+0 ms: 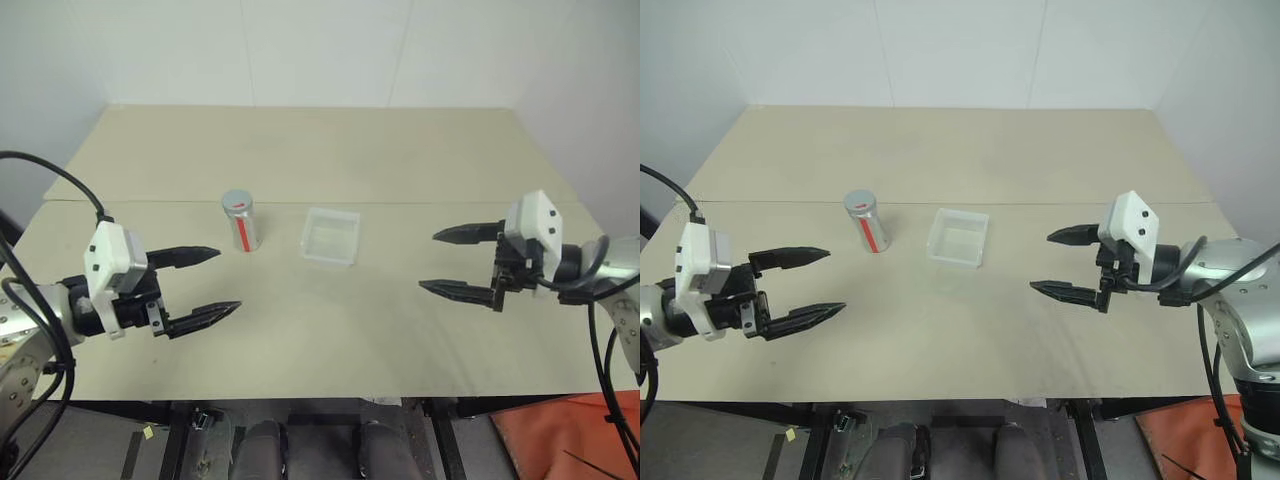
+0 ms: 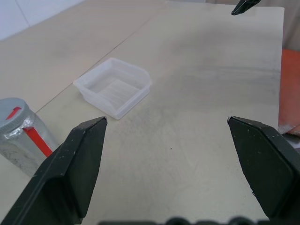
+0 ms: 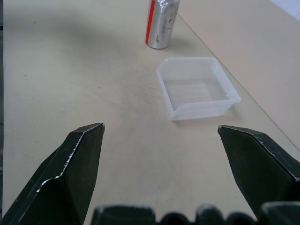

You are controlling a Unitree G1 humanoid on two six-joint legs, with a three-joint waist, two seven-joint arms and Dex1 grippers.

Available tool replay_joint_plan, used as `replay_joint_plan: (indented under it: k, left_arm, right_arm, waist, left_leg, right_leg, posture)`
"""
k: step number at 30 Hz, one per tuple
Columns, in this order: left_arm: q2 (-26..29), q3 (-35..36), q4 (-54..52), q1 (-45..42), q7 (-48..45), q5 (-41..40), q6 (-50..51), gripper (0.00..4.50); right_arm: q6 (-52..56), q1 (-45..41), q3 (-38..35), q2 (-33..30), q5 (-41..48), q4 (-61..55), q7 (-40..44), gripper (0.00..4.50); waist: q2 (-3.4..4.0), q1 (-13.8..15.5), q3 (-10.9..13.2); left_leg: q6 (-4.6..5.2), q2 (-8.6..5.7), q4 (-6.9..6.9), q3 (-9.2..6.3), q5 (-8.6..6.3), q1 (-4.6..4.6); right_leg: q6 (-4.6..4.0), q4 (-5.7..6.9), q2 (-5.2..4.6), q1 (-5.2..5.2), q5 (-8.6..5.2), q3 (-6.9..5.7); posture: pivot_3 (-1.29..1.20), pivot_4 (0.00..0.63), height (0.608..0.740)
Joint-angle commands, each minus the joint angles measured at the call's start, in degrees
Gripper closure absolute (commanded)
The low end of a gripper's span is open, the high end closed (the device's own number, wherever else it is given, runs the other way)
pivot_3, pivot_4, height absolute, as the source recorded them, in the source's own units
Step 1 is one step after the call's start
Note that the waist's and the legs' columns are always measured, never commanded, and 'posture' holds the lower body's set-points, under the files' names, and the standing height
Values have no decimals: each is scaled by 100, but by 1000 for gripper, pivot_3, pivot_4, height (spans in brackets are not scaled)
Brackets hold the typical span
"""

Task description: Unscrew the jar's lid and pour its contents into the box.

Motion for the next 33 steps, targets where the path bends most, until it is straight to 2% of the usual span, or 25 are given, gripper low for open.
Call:
replay_joint_plan:
  k: [1,7,11,14,18,24,29,33]
  left_arm:
    - [-26,234,-185,50,76,-9,-102,46]
    - [-67,313,-169,190,107,76,-153,46]
    - [-325,148,-124,309,581,515,-262,46]
    - [-830,-77,-60,426,1186,993,-491,46]
    - [-1850,-546,-161,273,2393,1471,-491,46]
    - [-3084,-1321,216,-157,4027,2721,-777,46]
    - [-3696,-1802,715,-576,4713,3441,-1143,46]
    - [-3911,-2076,1136,-851,4844,3757,-1447,46]
  right_arm:
    - [-175,-76,-82,-22,-23,-28,29,0]
    - [-186,-10,-156,-30,-10,-52,24,0]
    - [-183,6,-153,-18,-11,-79,9,0]
    - [-193,32,-157,-15,-16,-98,6,0]
    - [-200,67,-169,-26,-15,-111,16,0]
    - [-196,86,-189,-39,-3,-159,15,0]
    - [-183,78,-209,-49,10,-182,13,0]
    - [-174,101,-242,-49,27,-227,0,0]
  waist:
    - [0,0,0]
    - [0,0,0]
    - [0,1,0]
    - [0,1,0]
    - [-2,9,0]
    - [-1,80,-1]
    - [-3,117,-1]
    - [-3,126,-1]
  left_leg:
    - [0,0,0,0,0,0]
    - [0,0,0,1,0,0]
    - [0,0,0,-1,0,0]
    - [0,-1,-1,-3,0,0]
    - [0,-2,3,-19,0,0]
    - [0,-7,5,-36,0,-1]
    - [1,-10,5,-38,0,-2]
    - [0,-10,4,-39,0,-2]
  right_leg:
    - [0,0,0,0,0,0]
    - [0,-1,0,0,0,0]
    - [0,-1,-1,0,0,0]
    - [0,-1,-2,0,0,2]
    - [0,1,-2,5,1,1]
    - [2,0,-2,8,3,0]
    - [3,-2,-2,8,4,1]
    - [3,-1,-1,9,4,0]
  posture:
    - [0,150,740]
    - [0,150,740]
    - [0,150,740]
    - [0,150,740]
    - [0,150,740]
    - [0,150,740]
    - [0,150,740]
    - [0,150,740]
